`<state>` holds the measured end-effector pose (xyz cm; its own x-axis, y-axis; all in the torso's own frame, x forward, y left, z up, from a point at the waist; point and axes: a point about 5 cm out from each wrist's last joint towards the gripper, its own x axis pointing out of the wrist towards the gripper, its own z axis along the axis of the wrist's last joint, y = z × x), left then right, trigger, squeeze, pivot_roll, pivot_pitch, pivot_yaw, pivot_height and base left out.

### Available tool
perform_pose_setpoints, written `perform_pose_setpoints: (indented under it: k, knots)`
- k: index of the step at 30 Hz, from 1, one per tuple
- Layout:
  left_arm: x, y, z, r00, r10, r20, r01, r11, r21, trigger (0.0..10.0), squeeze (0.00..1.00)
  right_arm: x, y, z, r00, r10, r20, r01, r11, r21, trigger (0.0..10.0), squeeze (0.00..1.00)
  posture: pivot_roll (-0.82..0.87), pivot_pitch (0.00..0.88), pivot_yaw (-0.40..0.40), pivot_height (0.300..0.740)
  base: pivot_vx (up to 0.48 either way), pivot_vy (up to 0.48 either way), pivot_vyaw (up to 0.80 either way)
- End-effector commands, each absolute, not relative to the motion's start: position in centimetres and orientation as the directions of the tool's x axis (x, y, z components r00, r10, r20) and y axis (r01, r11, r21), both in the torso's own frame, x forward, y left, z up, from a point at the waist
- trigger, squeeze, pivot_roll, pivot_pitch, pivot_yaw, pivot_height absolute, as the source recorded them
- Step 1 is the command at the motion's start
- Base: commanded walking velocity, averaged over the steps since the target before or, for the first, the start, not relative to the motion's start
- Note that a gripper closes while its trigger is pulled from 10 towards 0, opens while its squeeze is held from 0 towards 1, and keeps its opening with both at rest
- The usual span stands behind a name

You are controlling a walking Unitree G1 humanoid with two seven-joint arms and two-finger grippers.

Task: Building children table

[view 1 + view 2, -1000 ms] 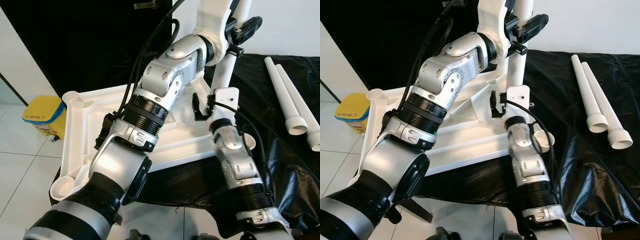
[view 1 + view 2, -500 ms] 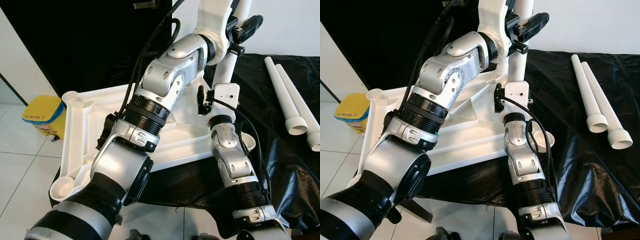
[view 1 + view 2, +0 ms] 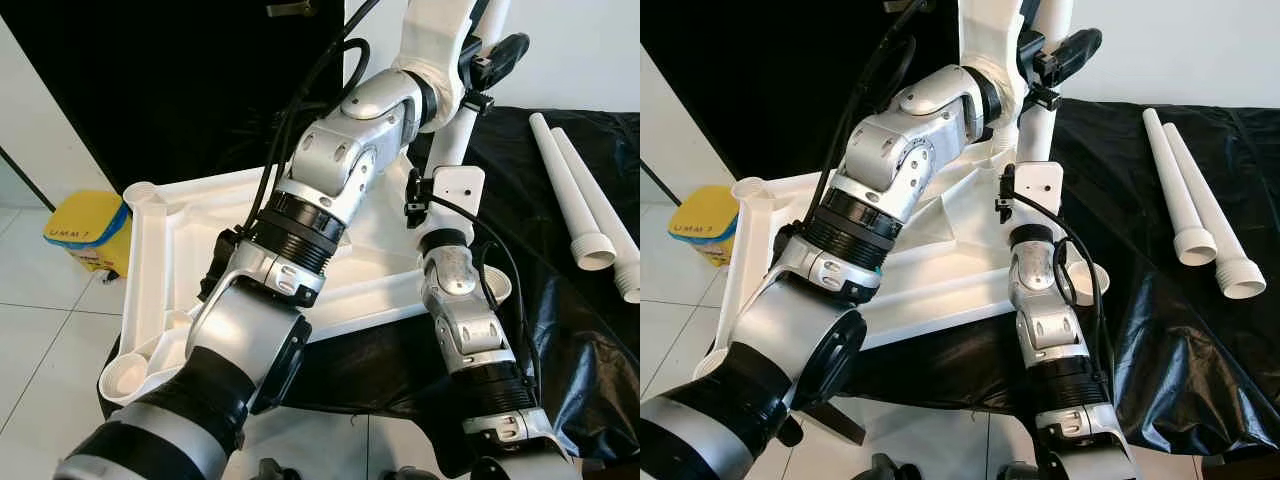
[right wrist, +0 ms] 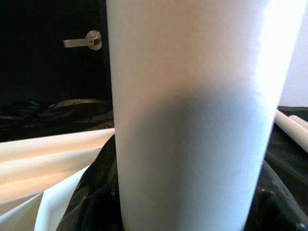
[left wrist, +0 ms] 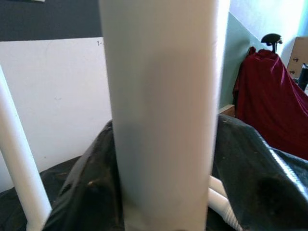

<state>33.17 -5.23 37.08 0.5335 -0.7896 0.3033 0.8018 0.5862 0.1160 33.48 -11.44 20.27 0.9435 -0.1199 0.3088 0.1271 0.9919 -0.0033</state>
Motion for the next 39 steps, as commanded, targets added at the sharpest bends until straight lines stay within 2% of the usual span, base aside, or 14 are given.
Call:
perform_pose_setpoints:
  k: [1,3,4,5,6,8,10,16,21,29,32,39]
  knots:
    - [32.7,-5.2,38.0,0.523,-0.782,0.339,0.798,0.589,0.129,10.0,1.0,33.7,-11.4,20.5,0.943,-0.133,0.304,0.135,0.991,0.012,10.0,0.0,-0.2,0.075,0.04,0.74,0.0,0.0,0.0]
    - [32.5,-5.3,38.1,0.513,-0.786,0.345,0.803,0.581,0.13,10.0,1.0,33.8,-11.6,20.4,0.944,-0.15,0.294,0.151,0.988,0.019,10.0,0.0,-0.2,0.076,0.039,0.74,0.0,0.0,0.0]
    - [32.4,-5.3,38.2,0.502,-0.792,0.349,0.811,0.571,0.13,10.0,0.47,33.9,-11.9,20.4,0.944,-0.167,0.284,0.167,0.986,0.027,10.0,0.0,-0.2,0.077,0.039,0.74,0.0,0.0,0.0]
    - [32.4,-5.3,38.2,0.502,-0.792,0.349,0.811,0.571,0.13,10.0,0.47,33.9,-11.9,20.4,0.944,-0.167,0.284,0.167,0.986,0.027,10.0,0.0,-0.2,0.077,0.039,0.74,0.0,0.0,0.0]
    - [32.1,-5.3,38.2,0.477,-0.806,0.349,0.844,0.531,0.072,10.0,0.0,34.0,-12.5,20.2,0.945,-0.199,0.259,0.192,0.98,0.05,10.0,0.0,-0.2,0.079,0.038,0.74,0.0,0.0,0.0]
    - [32.0,-5.3,38.1,0.469,-0.812,0.349,0.859,0.511,0.034,10.0,0.0,34.1,-12.7,20.1,0.946,-0.208,0.248,0.199,0.978,0.063,10.0,0.0,-0.2,0.079,0.038,0.74,0.0,0.0,0.0]
    - [31.6,-4.9,38.4,0.429,-0.821,0.377,0.894,0.445,-0.05,10.0,0.0,34.1,-13.2,19.9,0.944,-0.231,0.235,0.219,0.973,0.075,10.0,0.0,-0.2,0.079,0.039,0.74,0.0,0.0,0.0]
    - [31.2,-3.8,38.2,0.399,-0.813,0.423,0.912,0.401,-0.089,10.0,0.0,34.3,-14.4,19.8,0.947,-0.235,0.218,0.215,0.97,0.115,10.0,0.0,-0.2,0.077,0.039,0.74,0.0,0.0,0.0]
    - [31.4,-3.1,36.7,0.433,-0.799,0.416,0.894,0.44,-0.084,10.0,0.0,34.3,-15.8,19.8,0.945,-0.245,0.216,0.226,0.968,0.106,10.0,0.0,-0.2,0.069,0.034,0.74,0.0,0.0,0.0]
    - [31.4,-2.3,34.7,0.448,-0.806,0.387,0.887,0.455,-0.08,10.0,0.0,34.2,-16.8,19.3,0.949,-0.238,0.209,0.23,0.971,0.062,10.0,0.0,-0.2,0.058,0.035,0.74,0.0,0.0,0.0]
    - [32.2,-1.4,30.3,0.561,-0.777,0.284,0.825,0.553,-0.117,10.0,0.0,33.7,-18.1,18.1,0.955,-0.248,0.163,0.242,0.969,0.057,10.0,0.0,-0.21,0.051,0.037,0.74,0.0,0.0,0.0]
    - [32.4,-0.8,28.0,0.607,-0.762,0.226,0.794,0.596,-0.119,10.0,0.0,33.4,-18.6,17.6,0.956,-0.254,0.145,0.25,0.967,0.047,10.0,0.0,-0.21,0.052,0.036,0.74,0.0,0.0,0.0]
